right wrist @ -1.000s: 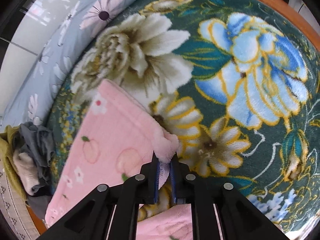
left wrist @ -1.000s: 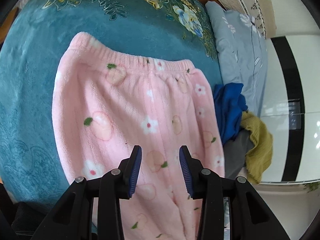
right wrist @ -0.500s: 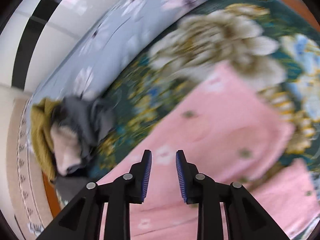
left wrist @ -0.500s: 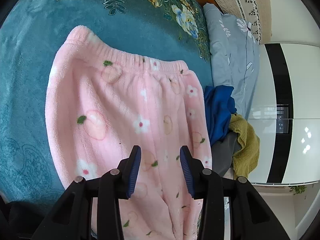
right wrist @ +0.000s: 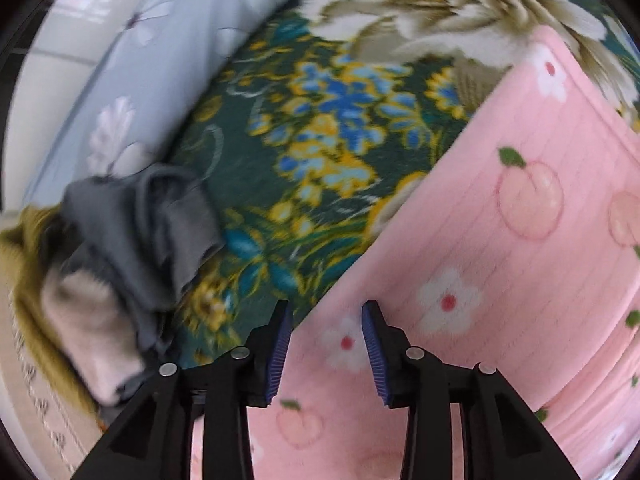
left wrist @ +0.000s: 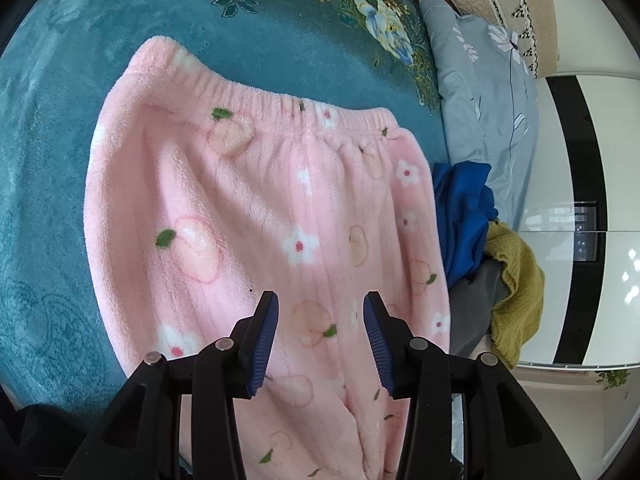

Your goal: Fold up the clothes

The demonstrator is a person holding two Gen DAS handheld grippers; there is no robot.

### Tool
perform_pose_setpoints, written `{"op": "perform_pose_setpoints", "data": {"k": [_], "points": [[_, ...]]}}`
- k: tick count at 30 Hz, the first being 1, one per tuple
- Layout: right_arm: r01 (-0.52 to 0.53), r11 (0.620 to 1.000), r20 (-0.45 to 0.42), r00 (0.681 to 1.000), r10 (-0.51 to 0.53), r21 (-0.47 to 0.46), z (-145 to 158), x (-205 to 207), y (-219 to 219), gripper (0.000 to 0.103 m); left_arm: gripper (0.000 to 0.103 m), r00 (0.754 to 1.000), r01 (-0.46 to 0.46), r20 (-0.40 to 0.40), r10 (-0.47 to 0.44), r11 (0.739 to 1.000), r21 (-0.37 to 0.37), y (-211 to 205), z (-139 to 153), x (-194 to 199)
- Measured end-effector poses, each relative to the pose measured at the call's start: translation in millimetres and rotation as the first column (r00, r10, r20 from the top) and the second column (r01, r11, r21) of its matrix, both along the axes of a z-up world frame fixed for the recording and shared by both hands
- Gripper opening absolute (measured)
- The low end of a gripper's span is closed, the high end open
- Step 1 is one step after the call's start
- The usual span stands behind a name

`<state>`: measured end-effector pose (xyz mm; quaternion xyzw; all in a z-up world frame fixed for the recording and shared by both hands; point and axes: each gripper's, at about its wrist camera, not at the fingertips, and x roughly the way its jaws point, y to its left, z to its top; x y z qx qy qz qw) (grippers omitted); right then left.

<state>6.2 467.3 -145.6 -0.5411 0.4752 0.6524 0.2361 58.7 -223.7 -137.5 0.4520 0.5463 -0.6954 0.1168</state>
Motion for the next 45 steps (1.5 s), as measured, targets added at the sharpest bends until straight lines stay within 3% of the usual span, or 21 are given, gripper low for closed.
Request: {"op": "perform_pose_setpoints", "data": {"k": [7, 8, 11, 12, 17, 20, 24, 30, 32, 37, 45], "points": [[0.064, 0.998, 0.136, 0.989, -0.065, 0.016, -6.8, -16.5, -1.3, 0.040, 0.045, 1.000, 0.004, 0.030, -0.004, 1.000, -0.011, 1.9, -6.3, -4.5], [0.063, 0.998, 0.157, 0.986, -0.065, 0.022, -6.7, -17.7, -1.8, 0.037, 0.045, 0.999, 0.006, 0.032, -0.005, 1.000, -0.012, 2.1, -6.9, -5.0], [0.064, 0.997, 0.203, 0.977, -0.070, 0.036, -7.3, -14.6, -1.7, 0.014, 0.045, 0.999, 0.007, 0.039, -0.006, 1.000, -0.013, 1.5, -8.3, -4.8], [0.069, 0.997, 0.192, 0.979, -0.073, 0.026, -7.5, -9.7, -0.7, 0.006, 0.045, 0.999, 0.007, 0.042, -0.006, 1.000, -0.014, 1.3, -8.6, -4.7], [-0.003, 0.999, 0.012, 1.000, 0.003, -0.033, 12.9, 29.3, 0.4, 0.003, 0.045, 0.997, 0.034, 0.077, -0.029, 0.998, -0.061, 4.5, -3.1, -11.3], [-0.091, 0.996, -0.098, 0.991, 0.088, -0.026, 37.4, 63.3, -2.0, 0.003, 0.045, 0.992, 0.096, 0.086, -0.089, 0.992, -0.081, 15.2, 2.1, -33.0], [-0.175, 0.984, -0.158, 0.973, 0.169, -0.024, 61.0, 107.7, -3.7, 0.003, 0.045, 0.986, 0.147, 0.090, -0.140, 0.986, -0.075, 33.5, 8.8, -75.6], [-0.272, 0.962, -0.106, 0.957, 0.268, -0.020, 61.1, 139.4, -10.4, 0.003, 0.046, 0.969, 0.238, 0.076, -0.234, 0.969, -0.057, 64.2, 23.1, -140.1], [-0.276, 0.960, -0.089, 0.958, 0.272, -0.038, 54.9, 145.8, -11.9, 0.003, 0.053, 0.962, 0.268, 0.075, -0.264, 0.962, -0.052, 73.1, 25.8, -156.7], [-0.269, 0.962, -0.104, 0.959, 0.263, -0.043, 56.4, 148.6, -5.5, 0.003, 0.053, 0.914, 0.362, 0.251, -0.318, 0.920, -0.153, 90.3, 11.5, -177.5], [-0.291, 0.957, -0.137, 0.948, 0.286, -0.018, 80.1, 136.9, -5.0, 0.003, 0.053, 0.956, 0.225, 0.194, -0.219, 0.974, -0.012, 68.6, -14.3, -159.6]]}}
